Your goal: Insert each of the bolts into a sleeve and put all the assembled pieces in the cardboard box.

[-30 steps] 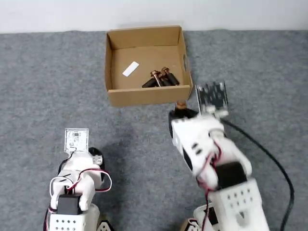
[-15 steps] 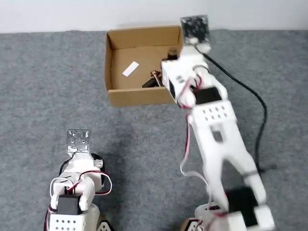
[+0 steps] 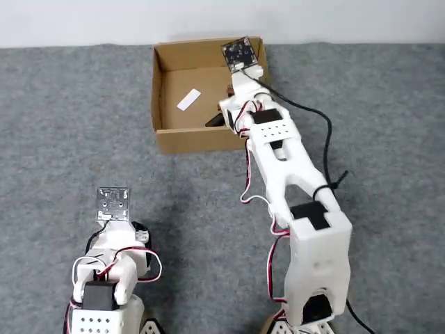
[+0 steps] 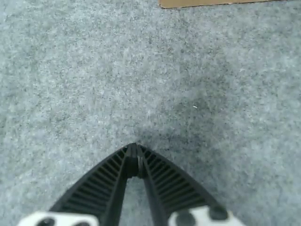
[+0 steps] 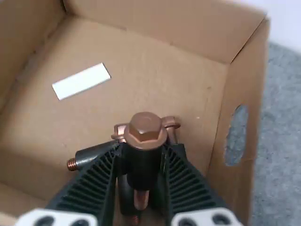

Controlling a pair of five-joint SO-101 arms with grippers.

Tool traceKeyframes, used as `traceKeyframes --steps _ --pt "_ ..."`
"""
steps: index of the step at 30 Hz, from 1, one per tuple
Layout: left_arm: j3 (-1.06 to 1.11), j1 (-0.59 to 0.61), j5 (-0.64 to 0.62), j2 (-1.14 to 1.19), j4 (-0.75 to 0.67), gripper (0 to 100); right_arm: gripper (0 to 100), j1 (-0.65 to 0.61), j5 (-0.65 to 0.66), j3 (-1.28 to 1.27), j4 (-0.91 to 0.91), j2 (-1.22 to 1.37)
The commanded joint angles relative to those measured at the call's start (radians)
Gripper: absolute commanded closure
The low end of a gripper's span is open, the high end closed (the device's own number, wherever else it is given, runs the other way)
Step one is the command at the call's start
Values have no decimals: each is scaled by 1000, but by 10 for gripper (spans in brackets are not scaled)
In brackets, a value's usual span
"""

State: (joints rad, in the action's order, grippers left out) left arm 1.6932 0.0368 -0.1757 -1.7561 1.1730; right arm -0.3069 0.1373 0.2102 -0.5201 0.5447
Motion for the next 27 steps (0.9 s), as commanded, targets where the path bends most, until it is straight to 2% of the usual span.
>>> traceKeyframes --steps 1,6,11,13,18,22,27 --pt "-7 3 -3 -8 -2 994 991 10 12 87 24 13" --pt "-7 3 -3 -8 -2 994 980 5 14 91 -38 44" --pt "-7 3 -3 -8 -2 994 805 4 14 91 -119 45" --pt "-7 3 -3 -8 -2 994 773 5 14 91 -133 38" --pt "-7 3 -3 -8 -2 994 851 4 12 92 -131 -13" --pt "-7 3 -3 -8 -2 994 982 -4 8 92 -150 -93" --pt "-7 3 -3 -8 -2 994 986 -7 5 92 -297 -203"
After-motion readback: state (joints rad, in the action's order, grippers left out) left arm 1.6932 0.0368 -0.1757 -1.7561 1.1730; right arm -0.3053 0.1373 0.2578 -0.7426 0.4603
